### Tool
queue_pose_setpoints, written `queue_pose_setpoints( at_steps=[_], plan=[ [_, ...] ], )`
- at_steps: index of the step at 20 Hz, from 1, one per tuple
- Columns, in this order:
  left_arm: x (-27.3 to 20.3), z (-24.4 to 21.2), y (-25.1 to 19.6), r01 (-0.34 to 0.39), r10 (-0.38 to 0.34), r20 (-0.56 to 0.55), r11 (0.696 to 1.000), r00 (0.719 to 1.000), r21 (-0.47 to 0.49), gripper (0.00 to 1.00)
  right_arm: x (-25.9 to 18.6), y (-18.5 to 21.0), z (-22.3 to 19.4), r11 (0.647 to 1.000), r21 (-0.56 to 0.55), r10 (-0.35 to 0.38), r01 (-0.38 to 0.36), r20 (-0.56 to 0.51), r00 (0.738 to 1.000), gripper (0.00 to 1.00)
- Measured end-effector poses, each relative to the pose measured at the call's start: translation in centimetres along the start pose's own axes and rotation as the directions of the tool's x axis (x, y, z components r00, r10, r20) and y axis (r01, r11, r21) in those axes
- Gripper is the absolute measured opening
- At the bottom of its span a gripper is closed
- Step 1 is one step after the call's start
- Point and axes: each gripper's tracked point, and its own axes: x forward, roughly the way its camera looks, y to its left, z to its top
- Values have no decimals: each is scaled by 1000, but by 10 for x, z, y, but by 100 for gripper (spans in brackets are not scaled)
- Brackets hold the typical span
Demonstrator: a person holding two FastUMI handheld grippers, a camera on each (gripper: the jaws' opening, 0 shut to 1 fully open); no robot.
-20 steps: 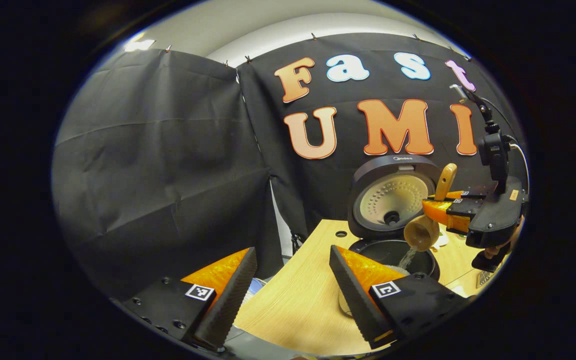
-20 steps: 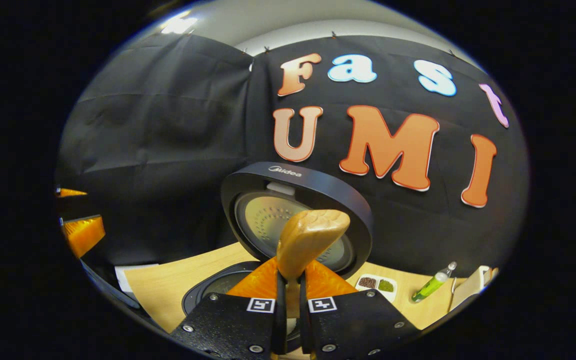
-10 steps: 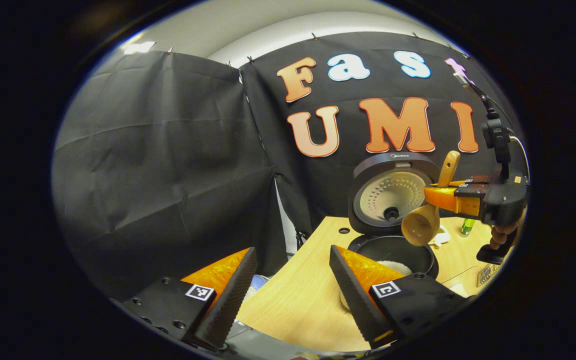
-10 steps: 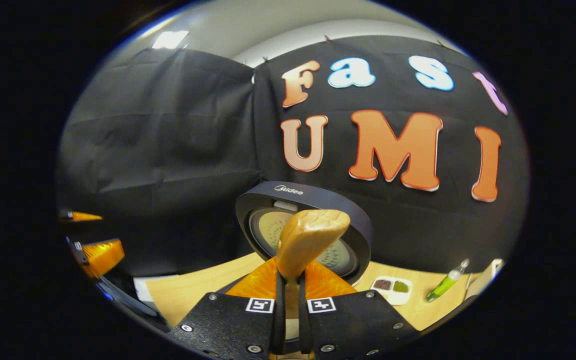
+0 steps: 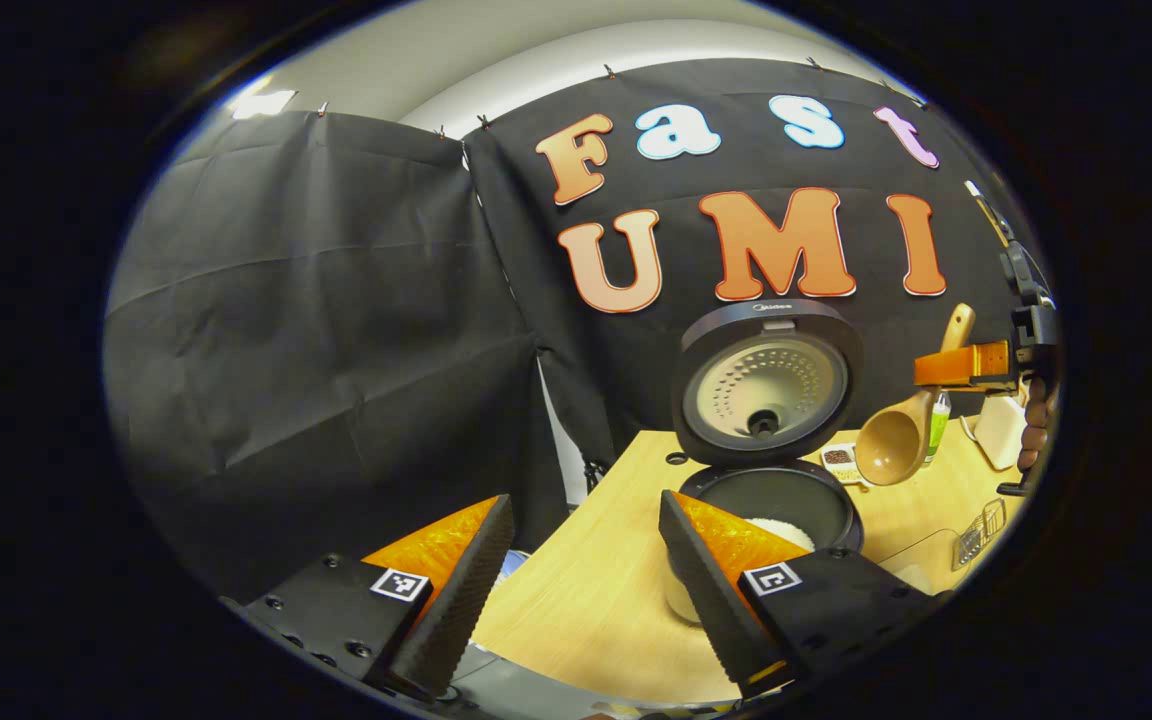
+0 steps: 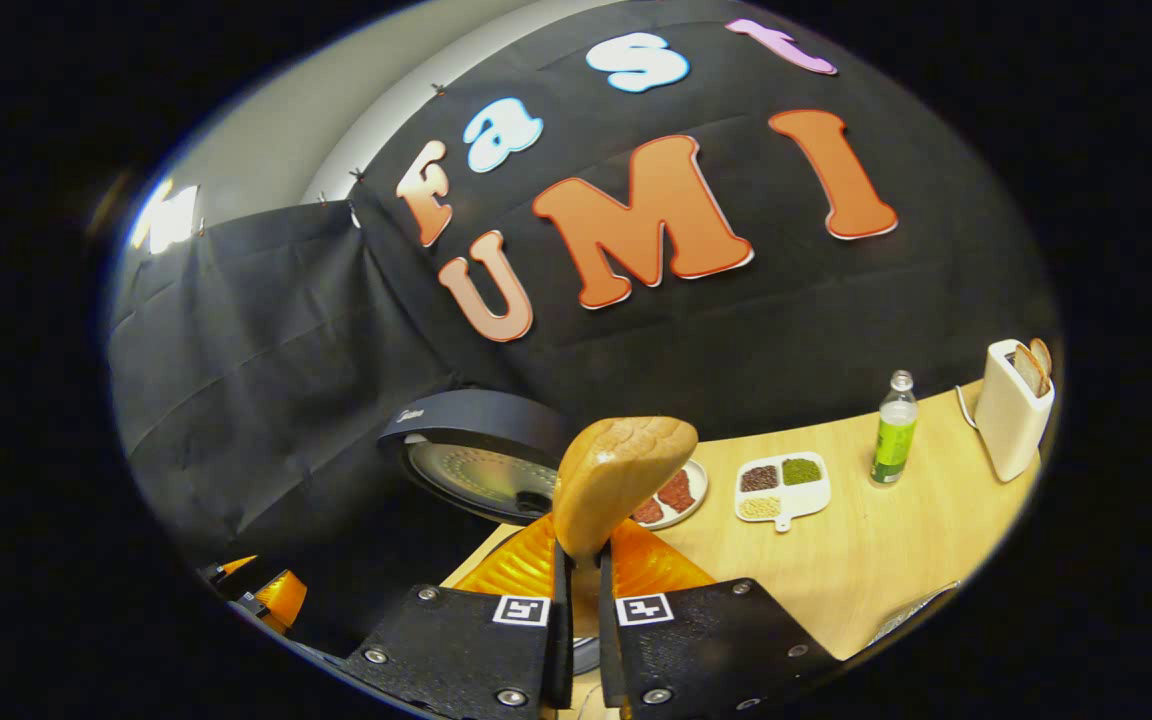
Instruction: Close the left gripper, press the button to open the rice cooker; take a wooden spoon from the chopstick holder with the right hand, scoop a spoonful of rice and pour it into the rice cooker, then put the wooden spoon back into the chopstick holder.
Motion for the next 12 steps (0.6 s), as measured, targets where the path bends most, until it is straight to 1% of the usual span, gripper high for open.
queue_pose_setpoints(
  at_steps=[1,2,3,4,5,6,8,12],
  plan=[
    [0,1,-8,10,-10,-2,1000,1000,-5,99,-7,-14,-1,1000,10,-24,24,1,1000,10],
    [1,2,-16,21,-21,-3,1000,1000,-7,92,-14,-29,0,999,20,-45,45,2,999,10],
    [1,4,-23,30,-30,-2,1000,1000,-4,92,-21,-44,0,997,35,-69,69,3,998,10],
    [1,7,-29,37,-37,2,999,999,2,98,-28,-58,-1,995,49,-91,91,4,996,10],
    [0,10,-35,45,-45,8,999,999,9,92,-35,-73,-2,991,64,-117,116,6,993,10],
    [0,12,-41,50,-50,12,999,999,16,98,-42,-88,-2,987,76,-141,140,4,990,10],
    [1,14,-54,61,-62,15,998,998,25,99,-58,-115,-5,977,99,-188,186,2,982,10],
    [4,15,-91,111,-111,3,993,994,28,98,-90,-164,-16,951,131,-279,278,-12,960,10]
  ],
)
